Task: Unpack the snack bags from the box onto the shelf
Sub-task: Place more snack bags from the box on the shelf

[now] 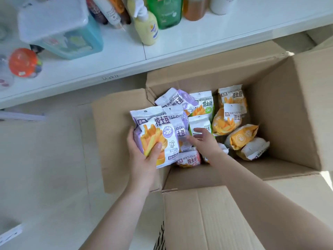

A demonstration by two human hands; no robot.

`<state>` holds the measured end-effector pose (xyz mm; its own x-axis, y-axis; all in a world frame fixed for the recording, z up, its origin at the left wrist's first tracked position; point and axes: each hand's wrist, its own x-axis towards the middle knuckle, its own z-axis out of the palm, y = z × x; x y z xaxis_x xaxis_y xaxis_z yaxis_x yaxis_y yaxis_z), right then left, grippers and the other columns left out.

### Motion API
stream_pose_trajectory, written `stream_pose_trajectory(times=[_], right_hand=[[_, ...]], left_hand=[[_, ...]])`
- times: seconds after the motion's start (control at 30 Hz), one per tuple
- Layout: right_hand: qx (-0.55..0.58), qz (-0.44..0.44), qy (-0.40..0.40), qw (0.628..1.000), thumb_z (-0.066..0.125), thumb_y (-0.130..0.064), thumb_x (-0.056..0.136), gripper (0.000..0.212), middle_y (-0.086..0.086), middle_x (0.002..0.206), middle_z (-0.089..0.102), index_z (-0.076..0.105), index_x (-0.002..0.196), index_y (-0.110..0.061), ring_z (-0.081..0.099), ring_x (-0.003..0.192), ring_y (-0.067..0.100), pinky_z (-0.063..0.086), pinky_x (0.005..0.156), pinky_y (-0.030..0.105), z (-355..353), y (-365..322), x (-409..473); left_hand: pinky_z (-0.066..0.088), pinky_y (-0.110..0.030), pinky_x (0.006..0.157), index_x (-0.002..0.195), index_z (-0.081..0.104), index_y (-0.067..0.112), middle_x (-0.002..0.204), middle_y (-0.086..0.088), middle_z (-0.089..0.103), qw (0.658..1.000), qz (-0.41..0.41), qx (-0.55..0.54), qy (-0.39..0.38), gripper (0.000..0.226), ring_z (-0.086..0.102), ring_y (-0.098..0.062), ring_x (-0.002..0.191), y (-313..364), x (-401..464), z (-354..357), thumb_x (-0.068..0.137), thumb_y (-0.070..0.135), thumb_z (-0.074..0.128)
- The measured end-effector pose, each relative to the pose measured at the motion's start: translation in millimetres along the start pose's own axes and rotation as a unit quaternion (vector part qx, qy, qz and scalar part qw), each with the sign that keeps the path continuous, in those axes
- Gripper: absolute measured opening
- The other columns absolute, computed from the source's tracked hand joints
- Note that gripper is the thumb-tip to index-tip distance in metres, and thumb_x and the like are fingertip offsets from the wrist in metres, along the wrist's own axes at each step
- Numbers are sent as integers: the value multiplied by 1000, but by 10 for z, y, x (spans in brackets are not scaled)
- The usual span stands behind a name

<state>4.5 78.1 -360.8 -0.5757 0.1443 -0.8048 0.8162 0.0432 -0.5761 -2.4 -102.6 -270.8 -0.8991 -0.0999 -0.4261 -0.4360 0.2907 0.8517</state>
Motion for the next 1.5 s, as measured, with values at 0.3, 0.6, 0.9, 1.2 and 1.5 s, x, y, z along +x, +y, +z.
stream_pose_trajectory(times=[0.3,0.6,0.9,1.2,1.5], right_hand=[[-135,19,85,987,68,-43,80,63,8,118,58,44,128,-11,57,107,29,46,86,38,527,128,323],[-163,28,91,982,75,-37,83,48,-1,67,42,34,69,-16,43,63,18,28,51,26,59,-41,-213],[223,9,29,974,63,-24,93,22,-3,103,76,63,115,-25,74,87,14,56,68,27,-1073,-797,-2401],[272,-53,-54,959,56,-11,94,25,7,106,75,63,117,-18,73,88,24,58,83,43,-1035,-1455,-4198],[202,-145,-93,964,64,-12,90,15,-5,89,77,65,104,-19,74,77,11,59,61,26,-746,-1512,-5298]], left_hand=[[47,-30,101,147,24,23,143,11,46,1000,-14,-3,-16,74,50,-2,124,-45,26,-90,88,8,66],[49,-16,86,146,27,23,136,13,51,999,-35,-15,-12,71,55,6,113,189,-94,-83,88,6,65],[49,-13,77,138,38,28,127,13,59,993,-33,-68,-96,63,60,8,105,1503,-917,-439,87,5,65],[49,-23,95,133,51,23,122,9,66,979,-9,-40,-199,43,62,-10,114,2486,-2109,-1100,92,15,60],[43,-16,95,143,38,19,132,8,56,979,30,-29,-198,61,57,0,111,2756,-3301,-1773,88,18,65]])
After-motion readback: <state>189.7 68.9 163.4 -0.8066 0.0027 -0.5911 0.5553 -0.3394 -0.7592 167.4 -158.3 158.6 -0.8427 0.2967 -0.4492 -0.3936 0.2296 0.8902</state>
